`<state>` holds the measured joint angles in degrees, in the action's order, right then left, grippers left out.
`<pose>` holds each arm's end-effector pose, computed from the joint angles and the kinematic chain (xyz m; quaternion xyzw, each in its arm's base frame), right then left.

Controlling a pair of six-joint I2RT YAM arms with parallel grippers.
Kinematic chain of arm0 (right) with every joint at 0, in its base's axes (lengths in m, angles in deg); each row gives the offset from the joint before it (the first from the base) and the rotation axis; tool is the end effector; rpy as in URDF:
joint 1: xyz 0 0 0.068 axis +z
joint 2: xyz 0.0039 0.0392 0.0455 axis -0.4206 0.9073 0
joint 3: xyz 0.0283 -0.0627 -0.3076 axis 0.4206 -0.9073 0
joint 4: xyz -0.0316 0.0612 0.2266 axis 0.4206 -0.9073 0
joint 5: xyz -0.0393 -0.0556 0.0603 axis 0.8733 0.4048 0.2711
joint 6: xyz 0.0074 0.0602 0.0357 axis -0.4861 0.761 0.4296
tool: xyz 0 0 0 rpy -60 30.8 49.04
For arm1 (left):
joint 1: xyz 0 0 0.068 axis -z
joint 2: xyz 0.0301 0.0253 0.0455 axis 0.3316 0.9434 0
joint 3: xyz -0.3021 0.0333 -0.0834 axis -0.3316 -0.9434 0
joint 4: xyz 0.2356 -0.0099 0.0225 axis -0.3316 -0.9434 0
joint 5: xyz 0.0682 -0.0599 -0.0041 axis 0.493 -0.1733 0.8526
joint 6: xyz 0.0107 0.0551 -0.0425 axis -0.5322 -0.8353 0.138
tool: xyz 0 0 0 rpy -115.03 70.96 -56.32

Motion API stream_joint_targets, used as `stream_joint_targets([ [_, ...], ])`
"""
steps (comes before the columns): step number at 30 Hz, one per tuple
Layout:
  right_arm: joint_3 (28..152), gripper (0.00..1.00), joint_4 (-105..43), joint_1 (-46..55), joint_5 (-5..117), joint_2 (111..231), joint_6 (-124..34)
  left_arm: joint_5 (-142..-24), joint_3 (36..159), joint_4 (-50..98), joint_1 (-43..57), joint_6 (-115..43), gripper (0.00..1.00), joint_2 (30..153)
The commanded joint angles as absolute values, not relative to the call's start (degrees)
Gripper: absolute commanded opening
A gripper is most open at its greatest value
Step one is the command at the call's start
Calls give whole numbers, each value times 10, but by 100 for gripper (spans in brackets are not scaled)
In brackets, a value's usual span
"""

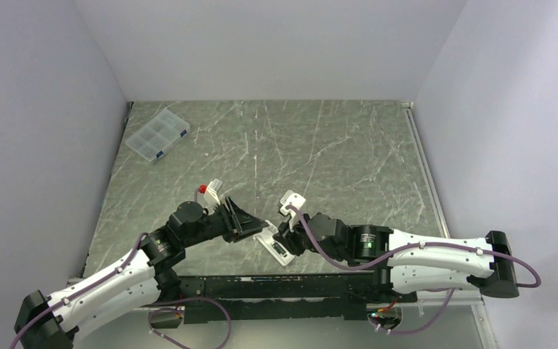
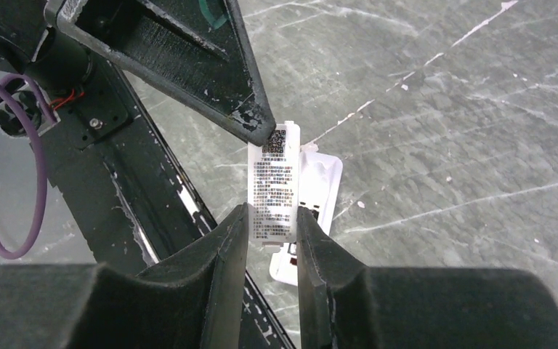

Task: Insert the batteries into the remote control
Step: Adjust the battery cover, then load the battery cover into the remote control.

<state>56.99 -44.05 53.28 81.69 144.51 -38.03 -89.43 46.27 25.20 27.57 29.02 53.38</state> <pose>0.0554 0.1765 0.3210 -0.3733 0.7535 0.2847 0.4603 0.0774 -0.1044 0.2657 -0.1249 0.7724 -0.5897 0.2001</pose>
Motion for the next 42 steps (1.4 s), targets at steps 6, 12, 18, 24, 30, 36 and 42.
stream_joint_targets([
  [6, 626, 12, -576, 536, 834, 1437, -326, -848, 517, 129, 273, 217, 54, 510],
  [12, 646, 12, -657, 536, 815, 1449, -282, -816, 567, 40, 273, 154, 56, 514],
  [18, 651, 12, -706, 536, 791, 1486, -251, -798, 599, -16, 273, 106, 56, 546],
  [24, 652, 12, -718, 536, 775, 1530, -239, -785, 581, -9, 272, 77, 55, 579],
  [30, 666, 12, -707, 532, 756, 1577, -250, -808, 552, 53, 261, 57, 52, 650],
  [36, 679, 11, -696, 512, 733, 1618, -264, -858, 532, 131, 230, 28, 45, 737],
  [42, 699, 11, -688, 483, 698, 1653, -282, -831, 540, 157, 227, -12, 45, 787],
])
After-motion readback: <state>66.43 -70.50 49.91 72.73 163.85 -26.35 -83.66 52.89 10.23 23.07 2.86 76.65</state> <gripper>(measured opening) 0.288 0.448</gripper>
